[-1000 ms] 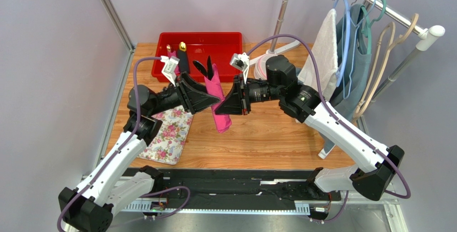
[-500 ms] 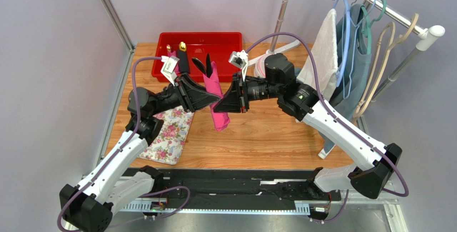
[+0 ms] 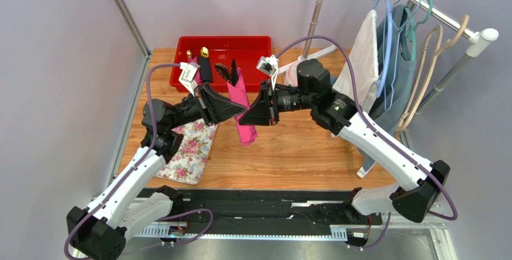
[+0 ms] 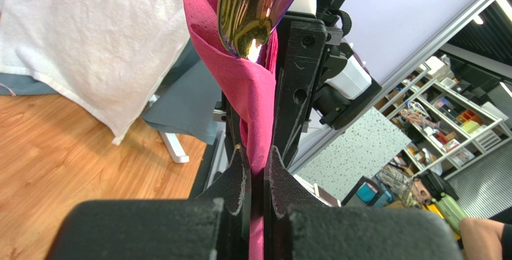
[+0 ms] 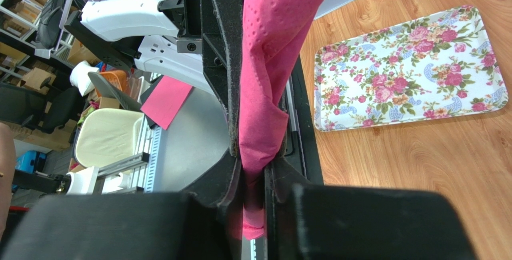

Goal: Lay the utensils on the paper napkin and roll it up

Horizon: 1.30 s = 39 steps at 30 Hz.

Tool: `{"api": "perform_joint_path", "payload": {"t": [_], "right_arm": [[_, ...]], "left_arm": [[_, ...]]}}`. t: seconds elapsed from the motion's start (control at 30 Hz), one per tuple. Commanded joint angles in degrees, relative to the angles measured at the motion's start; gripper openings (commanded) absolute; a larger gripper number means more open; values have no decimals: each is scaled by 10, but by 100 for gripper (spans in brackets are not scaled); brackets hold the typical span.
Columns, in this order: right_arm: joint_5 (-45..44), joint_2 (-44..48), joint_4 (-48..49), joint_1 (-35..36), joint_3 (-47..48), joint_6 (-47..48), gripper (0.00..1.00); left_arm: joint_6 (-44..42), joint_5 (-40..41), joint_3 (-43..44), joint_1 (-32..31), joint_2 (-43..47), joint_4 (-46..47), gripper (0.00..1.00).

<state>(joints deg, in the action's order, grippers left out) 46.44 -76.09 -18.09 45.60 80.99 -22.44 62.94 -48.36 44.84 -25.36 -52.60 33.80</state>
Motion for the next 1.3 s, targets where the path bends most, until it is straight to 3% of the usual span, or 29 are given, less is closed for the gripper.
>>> {"api": "perform_joint_path", "payload": {"t": [0.0,0.1,0.27,0.53,0.9,1.03,1.07,1.17,1.23,1.27], "right_arm": [[3,9,45,4,29,14,15],[2,13,40,1,22,19,17],[2,15,16,0,17,27,48],[9,34,-4,-4,-21,41,51],[26,37,-6,-4,-71,28,42],[34,38,-11,-4,-80,20,44],[37,39,-6,-4,-82,20,28],[52,43,14,-4,-86,15,6],[60,42,17,-3,-86,10,4],[62,43,18,-4,-87,8,8]], "left_arm": [[-4,-2,19,6,-5,6,0],[-4,-2,24,8,-7,7,0],[-6,-1,34,12,-11,7,0],[-4,2,46,23,-19,7,0],[-8,5,66,27,-29,8,0],[-8,8,70,34,-32,12,0],[-9,8,70,34,-34,11,0],[-10,5,68,34,-33,9,0],[-11,7,68,34,-33,9,0],[-11,7,68,34,-33,9,0]]}}
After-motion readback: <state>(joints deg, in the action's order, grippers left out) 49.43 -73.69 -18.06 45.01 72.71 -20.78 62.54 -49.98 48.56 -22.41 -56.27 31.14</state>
